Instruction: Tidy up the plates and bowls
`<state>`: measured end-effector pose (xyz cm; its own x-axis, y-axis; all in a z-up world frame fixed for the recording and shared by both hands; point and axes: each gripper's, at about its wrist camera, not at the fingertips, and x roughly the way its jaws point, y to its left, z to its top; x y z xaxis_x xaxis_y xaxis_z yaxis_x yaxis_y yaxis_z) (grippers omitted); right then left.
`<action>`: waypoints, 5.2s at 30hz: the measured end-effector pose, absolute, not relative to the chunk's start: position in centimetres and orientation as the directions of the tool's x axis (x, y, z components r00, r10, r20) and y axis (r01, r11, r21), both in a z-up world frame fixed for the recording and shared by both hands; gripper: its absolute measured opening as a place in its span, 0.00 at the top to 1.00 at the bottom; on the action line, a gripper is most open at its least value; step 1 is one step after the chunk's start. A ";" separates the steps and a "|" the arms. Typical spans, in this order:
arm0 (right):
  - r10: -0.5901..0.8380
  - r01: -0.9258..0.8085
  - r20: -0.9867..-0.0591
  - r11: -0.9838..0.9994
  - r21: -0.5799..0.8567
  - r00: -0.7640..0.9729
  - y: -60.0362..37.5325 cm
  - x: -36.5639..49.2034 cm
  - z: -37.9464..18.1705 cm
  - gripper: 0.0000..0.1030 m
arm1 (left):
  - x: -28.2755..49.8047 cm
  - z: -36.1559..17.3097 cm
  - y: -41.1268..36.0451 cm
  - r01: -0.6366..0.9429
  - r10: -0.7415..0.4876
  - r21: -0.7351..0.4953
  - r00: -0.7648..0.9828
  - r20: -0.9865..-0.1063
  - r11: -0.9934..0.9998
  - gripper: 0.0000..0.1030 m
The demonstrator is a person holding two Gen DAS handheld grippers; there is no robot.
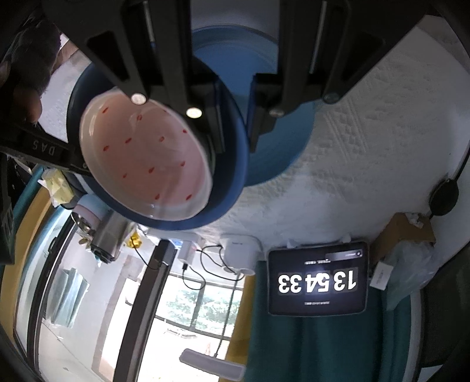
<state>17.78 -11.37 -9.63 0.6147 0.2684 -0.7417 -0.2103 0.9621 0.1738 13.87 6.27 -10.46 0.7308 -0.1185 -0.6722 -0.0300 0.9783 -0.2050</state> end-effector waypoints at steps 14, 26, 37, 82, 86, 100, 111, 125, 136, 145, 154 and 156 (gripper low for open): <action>0.287 -0.240 -0.762 0.955 0.176 0.580 -8.2 18.9 -10.9 0.91 | 14.3 -11.6 9.2 -0.074 -0.098 -0.215 0.718 -0.689 0.974 0.88; 0.295 -0.256 -0.781 0.950 0.178 0.550 -6.6 20.0 -11.9 0.91 | 14.7 -12.3 10.7 -0.097 -0.090 -0.222 0.708 -0.701 0.970 0.88; 0.292 -0.255 -0.792 0.951 0.177 0.536 -6.6 20.3 -12.5 0.90 | 14.7 -12.4 10.7 -0.094 -0.092 -0.223 0.710 -0.698 0.970 0.88; 0.270 -0.244 -0.767 0.958 0.153 0.582 -8.1 18.3 -11.3 0.57 | 13.0 -10.2 10.2 -0.150 0.046 -0.100 0.744 -0.666 0.984 0.63; 0.271 -0.245 -0.762 0.958 0.152 0.587 -8.3 17.7 -11.1 0.57 | 12.4 -9.7 9.9 -0.137 0.036 -0.104 0.754 -0.656 0.985 0.61; 0.266 -0.249 -0.731 0.959 0.135 0.628 -9.0 14.4 -9.3 0.56 | 9.3 -7.6 8.2 -0.088 0.009 -0.100 0.796 -0.605 0.991 0.61; 0.252 -0.240 -0.699 0.964 0.118 0.669 -9.9 11.1 -8.0 0.56 | 6.6 -6.3 7.0 -0.058 -0.006 -0.095 0.821 -0.571 0.994 0.60; 0.234 -0.226 -0.660 0.969 0.099 0.714 -10.7 7.2 -6.4 0.56 | 3.1 -4.6 6.4 -0.027 -0.026 -0.092 0.850 -0.525 0.995 0.59; 0.222 -0.226 -0.601 0.972 0.069 0.768 -11.6 3.7 -3.9 0.56 | 0.1 -2.4 6.0 -0.002 -0.049 -0.111 0.888 -0.457 0.994 0.09; 0.194 -0.197 -0.520 0.979 0.050 0.832 -12.8 0.9 -1.2 0.56 | -1.6 -0.7 5.1 0.020 -0.043 -0.061 0.913 -0.406 0.998 0.09; 0.175 -0.184 -0.455 0.983 0.024 0.873 -13.4 -1.3 0.7 0.56 | -3.7 1.2 4.2 0.061 -0.067 -0.031 0.946 -0.318 0.998 0.09; 0.173 -0.182 -0.443 0.983 0.021 0.880 -13.5 -1.7 1.1 0.56 | -4.2 1.7 4.1 0.061 -0.064 -0.022 0.954 -0.292 0.998 0.09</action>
